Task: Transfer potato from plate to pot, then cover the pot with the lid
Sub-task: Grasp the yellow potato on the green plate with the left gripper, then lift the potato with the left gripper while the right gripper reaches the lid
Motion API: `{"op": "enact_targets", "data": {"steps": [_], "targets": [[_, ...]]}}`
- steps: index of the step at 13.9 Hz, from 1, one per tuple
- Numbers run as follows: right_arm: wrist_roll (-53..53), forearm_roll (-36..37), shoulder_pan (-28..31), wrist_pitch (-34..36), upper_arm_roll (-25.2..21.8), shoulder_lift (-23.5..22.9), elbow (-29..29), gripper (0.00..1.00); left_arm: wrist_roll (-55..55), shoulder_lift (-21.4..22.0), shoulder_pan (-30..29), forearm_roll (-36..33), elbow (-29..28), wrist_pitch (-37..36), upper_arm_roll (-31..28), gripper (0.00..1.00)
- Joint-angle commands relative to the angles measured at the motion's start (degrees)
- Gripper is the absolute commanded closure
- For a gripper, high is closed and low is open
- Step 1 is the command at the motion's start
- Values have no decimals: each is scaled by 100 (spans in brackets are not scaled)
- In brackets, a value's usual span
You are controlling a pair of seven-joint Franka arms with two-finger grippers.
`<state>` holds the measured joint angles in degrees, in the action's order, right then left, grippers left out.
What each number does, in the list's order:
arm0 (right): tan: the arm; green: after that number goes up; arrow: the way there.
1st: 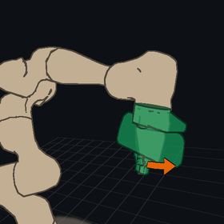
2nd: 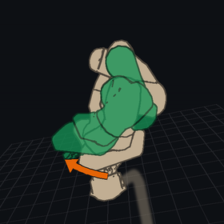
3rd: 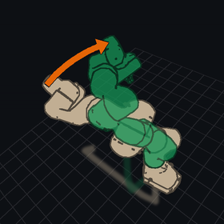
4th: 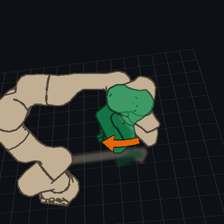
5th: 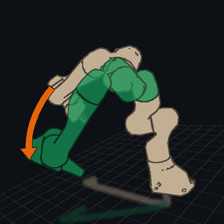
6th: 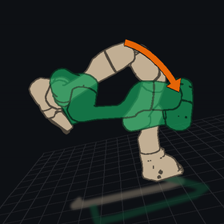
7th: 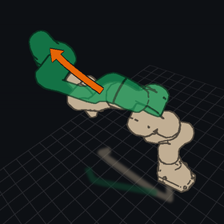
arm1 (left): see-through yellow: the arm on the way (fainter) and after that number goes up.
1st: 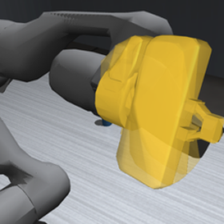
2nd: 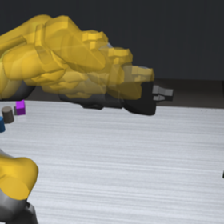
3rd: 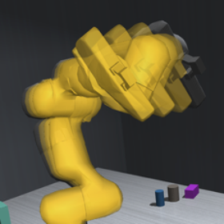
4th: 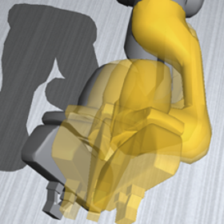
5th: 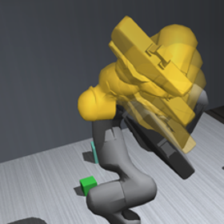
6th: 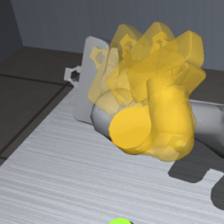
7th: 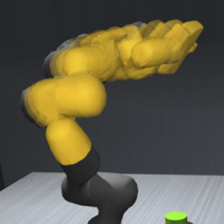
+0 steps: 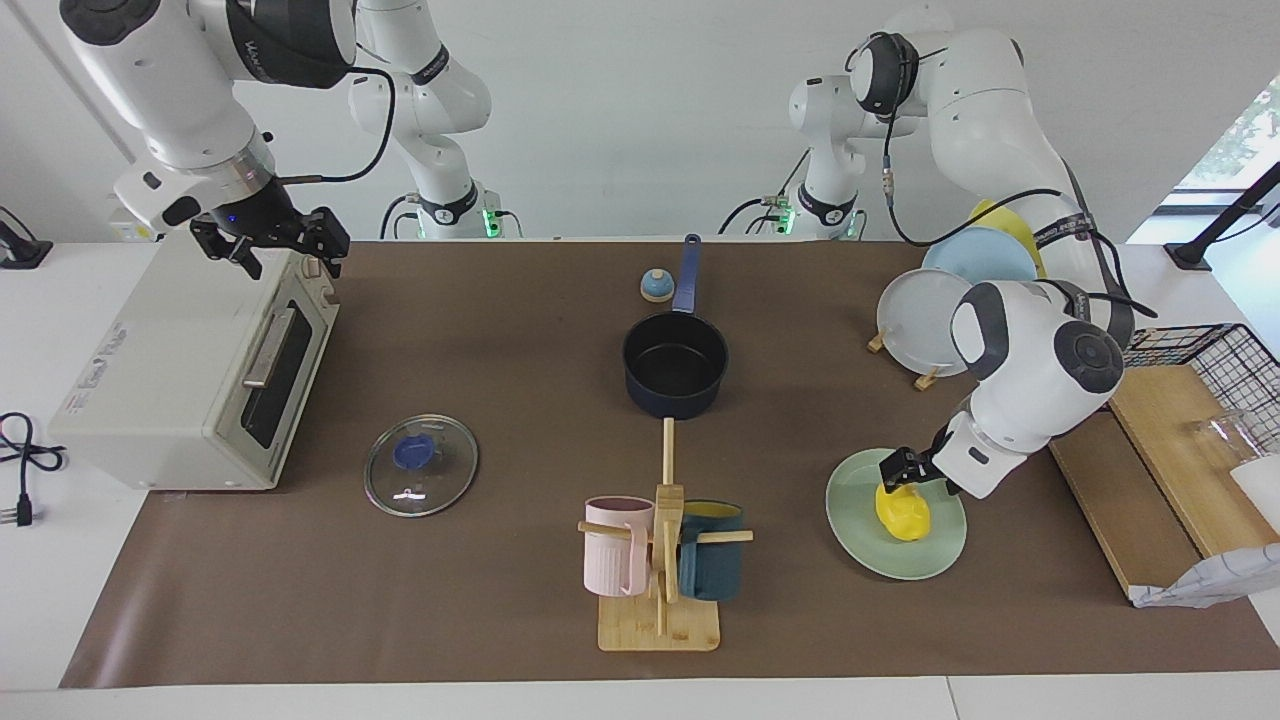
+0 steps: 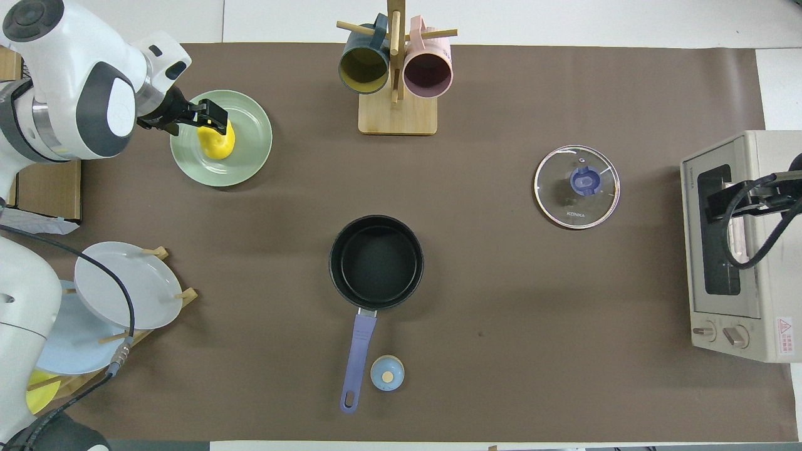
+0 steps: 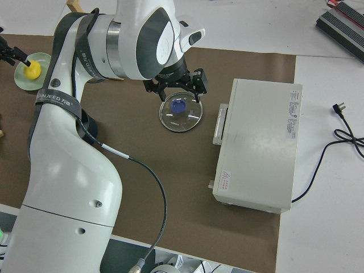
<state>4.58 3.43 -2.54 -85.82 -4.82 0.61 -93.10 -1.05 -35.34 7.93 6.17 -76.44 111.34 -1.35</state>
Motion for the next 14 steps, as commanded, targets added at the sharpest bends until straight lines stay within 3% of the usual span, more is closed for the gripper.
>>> {"op": "enact_targets", "data": {"steps": [1, 8, 13, 14], "targets": [[96, -71, 95, -102, 42, 115, -138, 0, 79, -105, 77, -72, -19, 439, -76, 0], [122, -210, 43, -241, 60, 106, -138, 0, 349, -44, 112, -99, -555, 993, -94, 0], [105, -466, -123, -1480, 86, 54, -673, 0, 474, -44, 112, -134, -644, 1179, -94, 0], [96, -466, -203, -1656, 86, 1, -761, 0, 500, -44, 112, -134, -679, 1257, -94, 5]]}}
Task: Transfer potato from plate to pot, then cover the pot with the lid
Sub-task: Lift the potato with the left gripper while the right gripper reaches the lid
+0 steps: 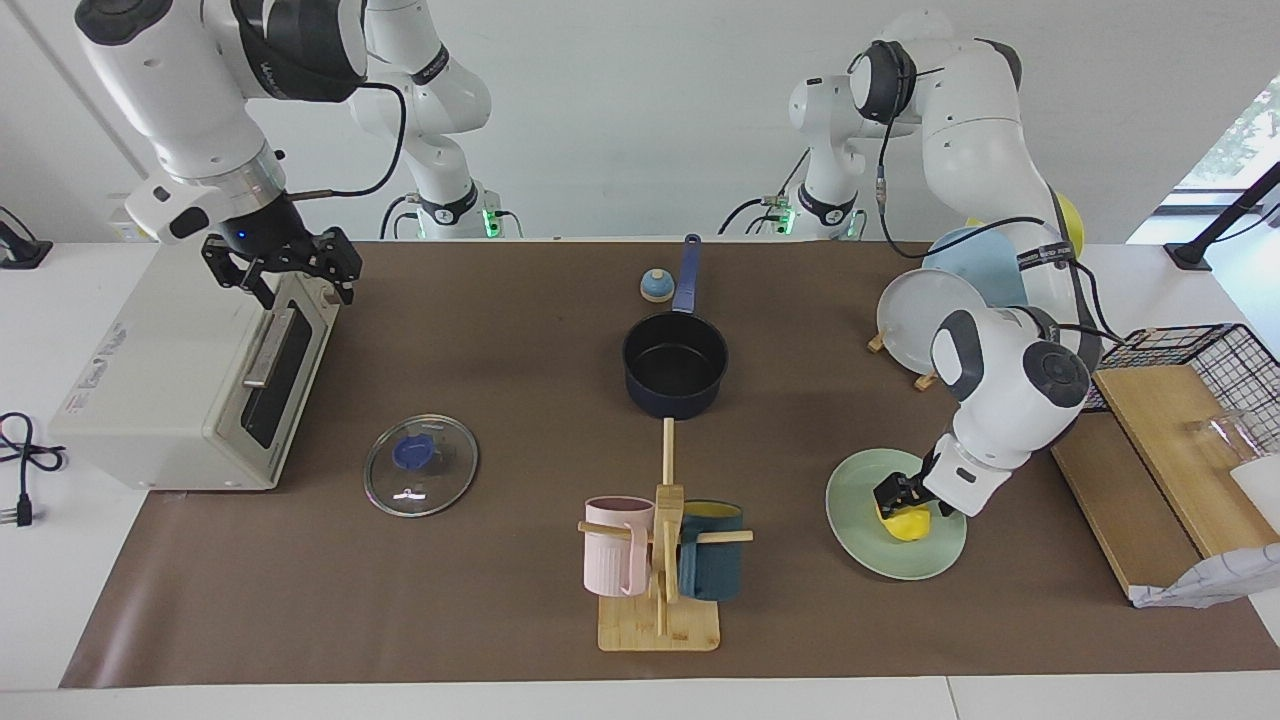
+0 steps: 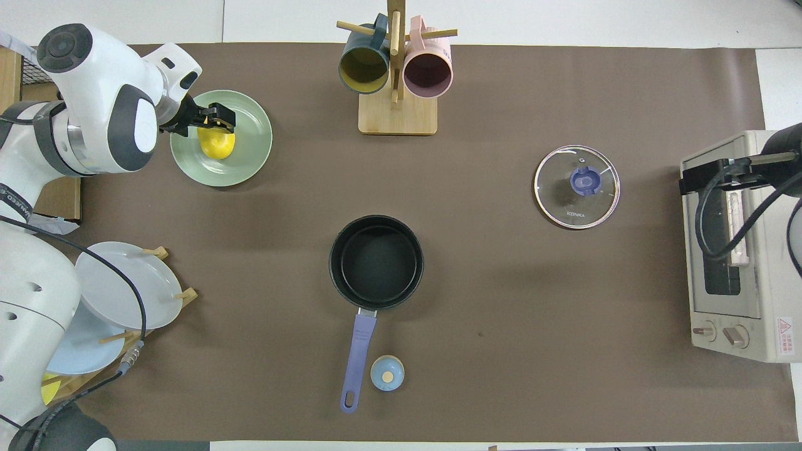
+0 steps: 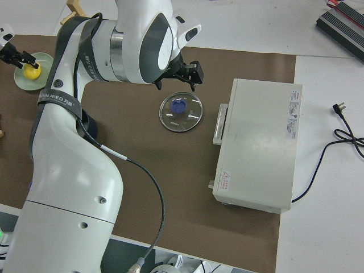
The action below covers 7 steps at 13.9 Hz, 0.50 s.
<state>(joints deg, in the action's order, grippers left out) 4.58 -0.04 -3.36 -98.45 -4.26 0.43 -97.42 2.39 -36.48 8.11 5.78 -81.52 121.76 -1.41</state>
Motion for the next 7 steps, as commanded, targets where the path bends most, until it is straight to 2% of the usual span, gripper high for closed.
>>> {"op": "enact_targets", "data": {"steps": [1, 2, 3, 4, 7], "targets": [[96, -110, -164, -560, 31, -129, -374, 0, 226, 79, 94, -95, -241, 312, -87, 24], [96, -110, -182, -675, 31, -296, -366, 0, 253, 80, 94, -103, -259, 357, -87, 51], [104, -119, -182, -824, 31, -437, -392, 0, 227, 80, 94, -121, -251, 366, -87, 92], [104, -119, -200, -1060, 31, -569, -461, 0, 227, 80, 112, -173, -233, 349, -79, 100], [131, -119, -200, -2017, 40, -807, -996, 0, 270, 333, 173, -121, -172, 121, -70, 100]]}}
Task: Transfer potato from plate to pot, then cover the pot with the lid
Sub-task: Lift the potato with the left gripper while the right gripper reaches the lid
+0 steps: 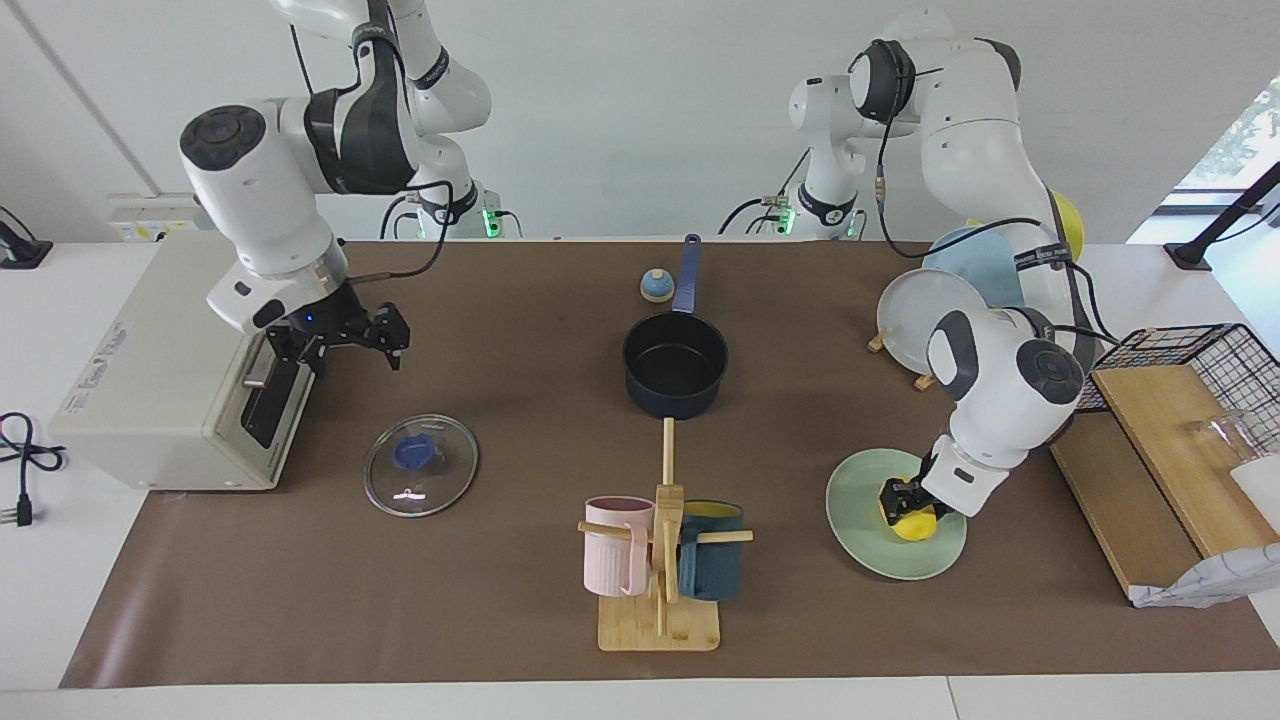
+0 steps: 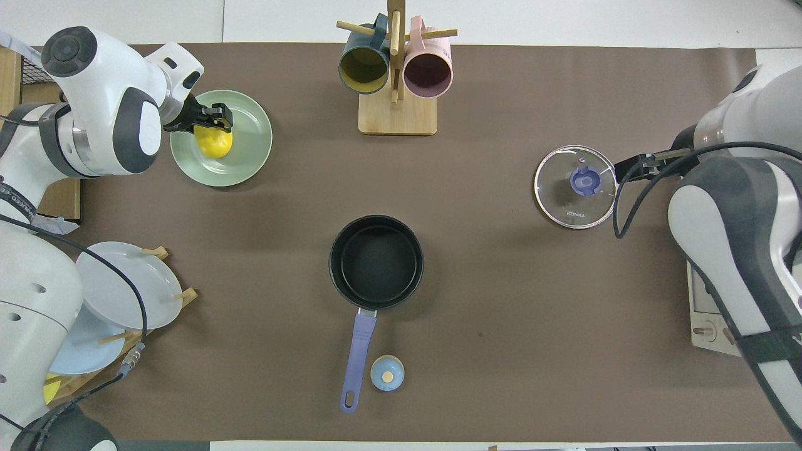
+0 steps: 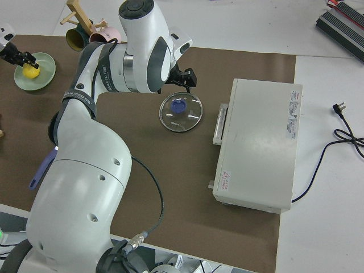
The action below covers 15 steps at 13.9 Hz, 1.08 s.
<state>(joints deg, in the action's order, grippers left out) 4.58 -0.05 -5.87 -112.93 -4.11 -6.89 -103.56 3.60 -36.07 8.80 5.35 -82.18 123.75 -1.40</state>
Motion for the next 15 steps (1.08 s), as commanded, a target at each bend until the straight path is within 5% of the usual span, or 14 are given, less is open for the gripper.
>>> {"op": "enact_targets", "data": {"steps": [1, 7, 10, 15], "targets": [[131, -127, 50, -807, 33, -146, -506, 0, 193, 529, 96, -8, -105, -305, -53, 100], [131, -311, -187, -1573, 33, -576, -762, 0, 1596, 2330, 858, 353, -446, -2423, -9, 100], [385, -320, -187, -1933, 24, -910, -744, 0, 2389, 3026, 1623, 353, -1369, -2102, 0, 100], [403, -320, -178, -2040, 24, -1104, -744, 0, 3216, 3388, 2766, 353, -2749, -503, -9, 100]]}}
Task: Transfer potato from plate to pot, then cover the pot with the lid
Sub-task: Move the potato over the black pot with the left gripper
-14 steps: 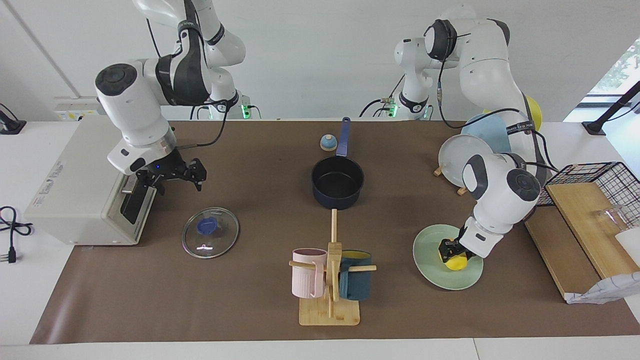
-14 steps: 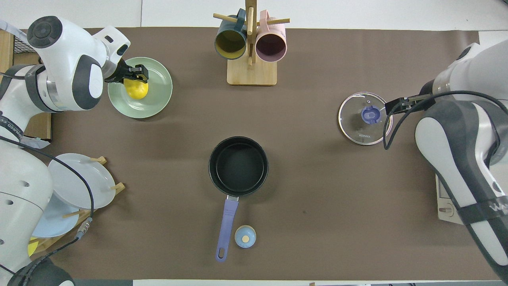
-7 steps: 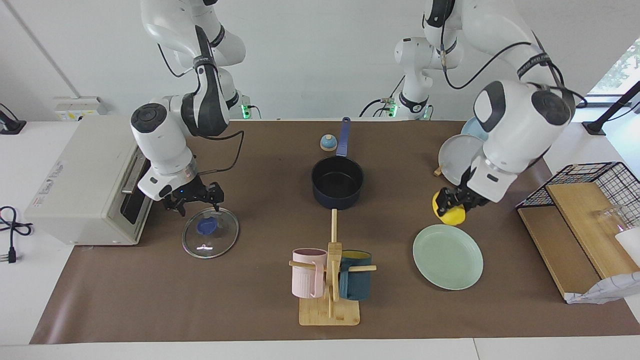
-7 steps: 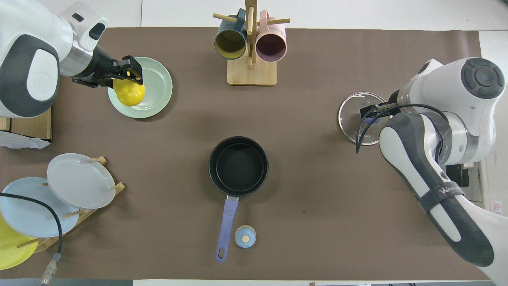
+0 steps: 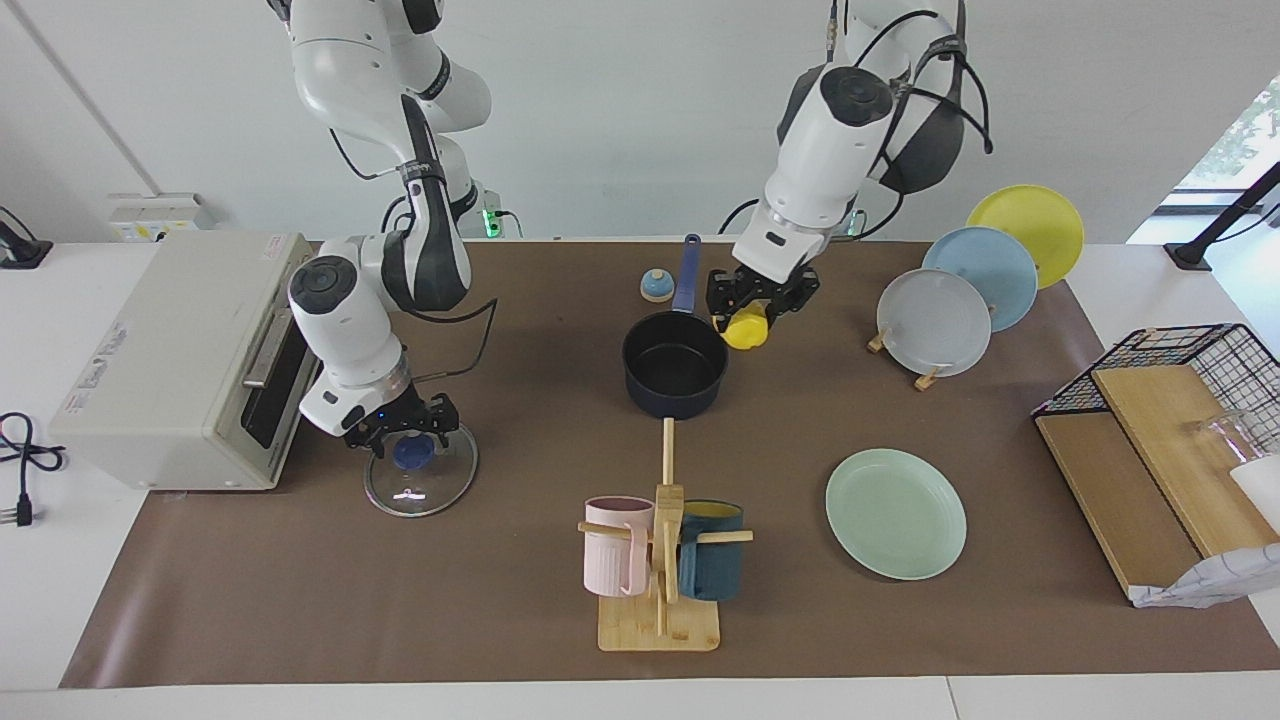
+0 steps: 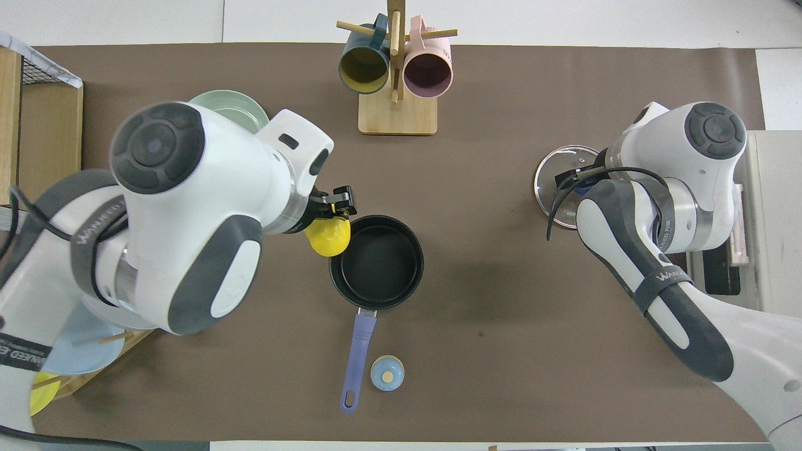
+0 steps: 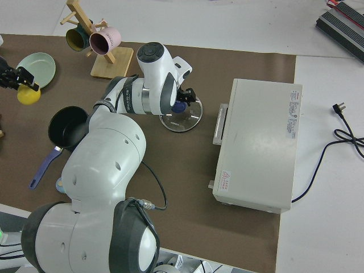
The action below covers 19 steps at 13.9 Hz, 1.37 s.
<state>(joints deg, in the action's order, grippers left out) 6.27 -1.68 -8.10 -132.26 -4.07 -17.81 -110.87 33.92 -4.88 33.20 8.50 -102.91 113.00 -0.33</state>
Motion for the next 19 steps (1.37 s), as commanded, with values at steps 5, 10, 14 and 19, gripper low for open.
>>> {"op": "enact_targets", "data": {"steps": [5, 10, 14, 19], "targets": [[331, -157, 54, -115, 20, -91, -14, 0, 220, -188, 740, 21, -984, 1302, -125, 100], [498, -157, 98, -107, 20, -91, -14, 14, 211, -215, 1013, -41, -1590, 1962, -134, 100], [490, -157, 98, -89, 20, -91, 4, 37, 203, -311, 1074, -190, -1714, 2120, -134, 100], [446, -157, 19, 427, 20, -47, 433, 75, 211, -514, 1145, -322, -1750, 2401, -143, 100]]}}
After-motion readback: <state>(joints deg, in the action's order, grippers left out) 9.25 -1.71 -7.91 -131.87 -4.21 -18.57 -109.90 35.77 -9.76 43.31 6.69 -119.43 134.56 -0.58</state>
